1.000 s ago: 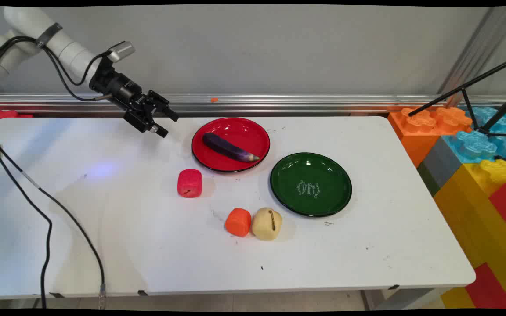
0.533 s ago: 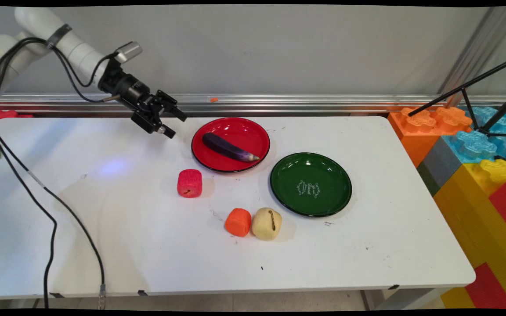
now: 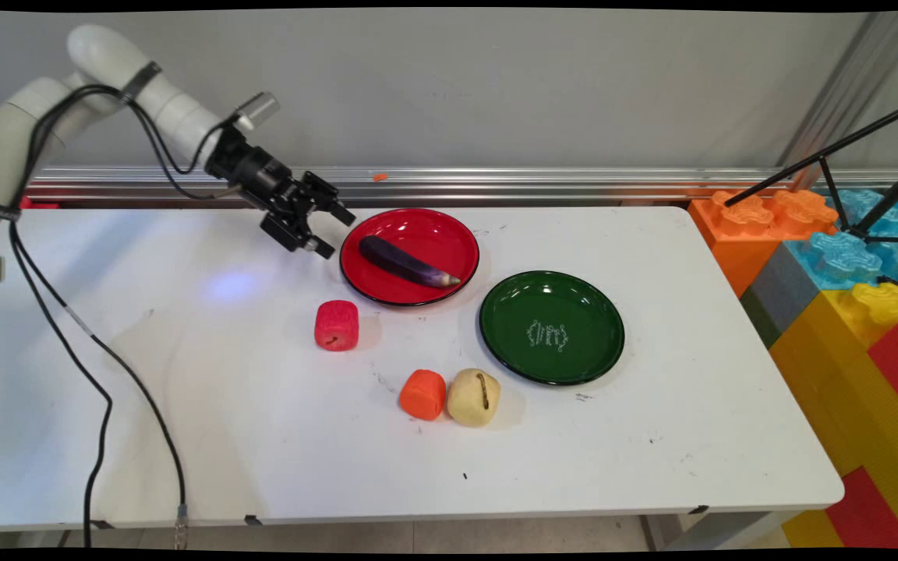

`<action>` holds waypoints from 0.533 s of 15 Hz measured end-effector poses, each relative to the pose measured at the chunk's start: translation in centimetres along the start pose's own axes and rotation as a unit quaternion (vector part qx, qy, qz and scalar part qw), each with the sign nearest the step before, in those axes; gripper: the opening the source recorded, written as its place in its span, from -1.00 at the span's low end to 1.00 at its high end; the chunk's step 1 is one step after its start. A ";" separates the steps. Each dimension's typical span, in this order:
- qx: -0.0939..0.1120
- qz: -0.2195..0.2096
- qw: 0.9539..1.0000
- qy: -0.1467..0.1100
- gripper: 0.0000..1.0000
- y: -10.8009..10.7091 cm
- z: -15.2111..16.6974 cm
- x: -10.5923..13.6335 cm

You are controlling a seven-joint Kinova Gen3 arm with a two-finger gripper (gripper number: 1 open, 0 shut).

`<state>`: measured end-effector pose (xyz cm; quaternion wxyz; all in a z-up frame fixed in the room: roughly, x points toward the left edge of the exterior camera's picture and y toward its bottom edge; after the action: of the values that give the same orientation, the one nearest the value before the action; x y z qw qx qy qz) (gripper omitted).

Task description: Pick up the eggplant from the red plate

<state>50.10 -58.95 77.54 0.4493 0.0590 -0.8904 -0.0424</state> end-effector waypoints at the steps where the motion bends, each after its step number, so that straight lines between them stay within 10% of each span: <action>1: 0.001 0.004 1.000 -0.001 1.00 -0.2 0.5 0.0; 8: 0.008 0.037 0.999 -0.008 1.00 -2.4 4.7 -0.2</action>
<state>46.57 -61.15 74.27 0.4432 0.0296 -0.8957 -0.0188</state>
